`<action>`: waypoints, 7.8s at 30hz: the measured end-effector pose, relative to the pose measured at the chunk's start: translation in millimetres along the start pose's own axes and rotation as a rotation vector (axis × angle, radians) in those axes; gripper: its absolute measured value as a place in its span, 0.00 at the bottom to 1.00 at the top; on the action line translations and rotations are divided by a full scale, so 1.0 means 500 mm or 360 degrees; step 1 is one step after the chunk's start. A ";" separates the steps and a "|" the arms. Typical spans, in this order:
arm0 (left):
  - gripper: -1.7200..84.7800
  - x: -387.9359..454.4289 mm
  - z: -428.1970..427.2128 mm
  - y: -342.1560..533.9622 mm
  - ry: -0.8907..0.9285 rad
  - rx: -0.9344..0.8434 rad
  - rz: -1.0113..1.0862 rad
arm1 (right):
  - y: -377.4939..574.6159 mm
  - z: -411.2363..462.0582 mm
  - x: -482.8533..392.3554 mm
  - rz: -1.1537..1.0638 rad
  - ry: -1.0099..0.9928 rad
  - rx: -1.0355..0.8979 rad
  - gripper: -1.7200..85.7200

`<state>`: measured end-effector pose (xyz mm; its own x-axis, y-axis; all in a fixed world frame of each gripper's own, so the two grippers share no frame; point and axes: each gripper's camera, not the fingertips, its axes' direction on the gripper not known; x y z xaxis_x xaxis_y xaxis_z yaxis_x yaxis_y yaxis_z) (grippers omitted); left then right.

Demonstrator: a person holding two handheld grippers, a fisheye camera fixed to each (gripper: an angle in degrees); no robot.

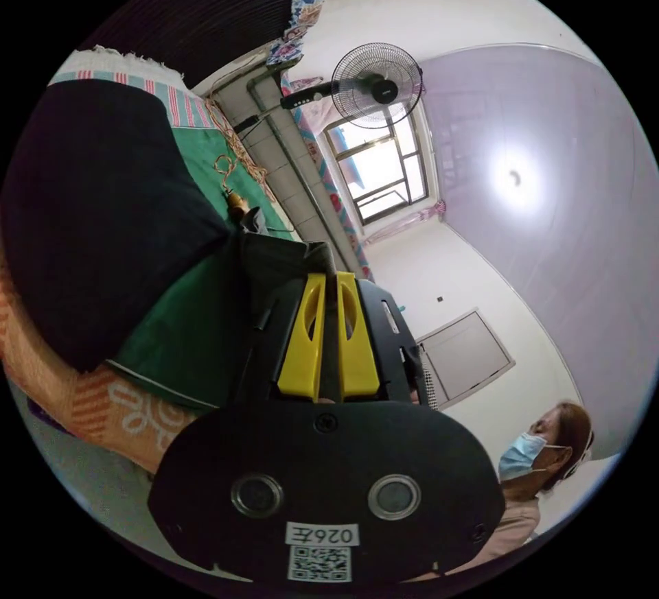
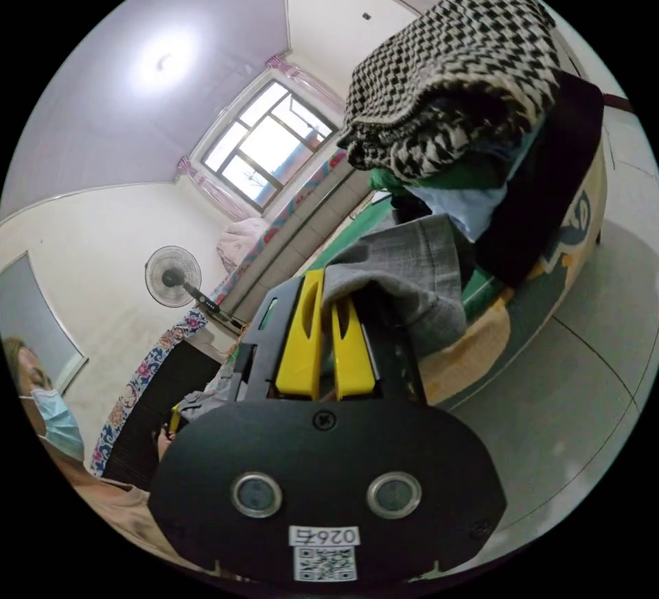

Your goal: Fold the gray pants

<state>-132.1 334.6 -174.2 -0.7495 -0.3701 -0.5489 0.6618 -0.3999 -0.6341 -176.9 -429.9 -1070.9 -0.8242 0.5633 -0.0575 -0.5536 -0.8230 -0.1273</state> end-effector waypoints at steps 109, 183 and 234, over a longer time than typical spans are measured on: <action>0.01 0.362 1.514 0.997 0.0640 -0.1157 0.1378 | -0.119 0.838 -0.200 0.0148 0.0629 -0.0152 0.06; 0.09 -0.328 1.417 0.624 0.0205 -0.1809 0.0595 | 0.639 1.327 -0.875 -0.2220 -0.0061 -0.0966 0.01; 0.13 0.075 2.139 1.319 -0.1219 -0.2499 0.1306 | 0.169 1.235 -0.595 -0.1096 -0.0144 -0.1074 0.01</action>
<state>292.6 -839.9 -30.3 0.1439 -0.4540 -0.8793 -0.1356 0.8711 -0.4720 -52.0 -712.0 -453.2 -0.3667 0.8753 0.3154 -0.7571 -0.0837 -0.6479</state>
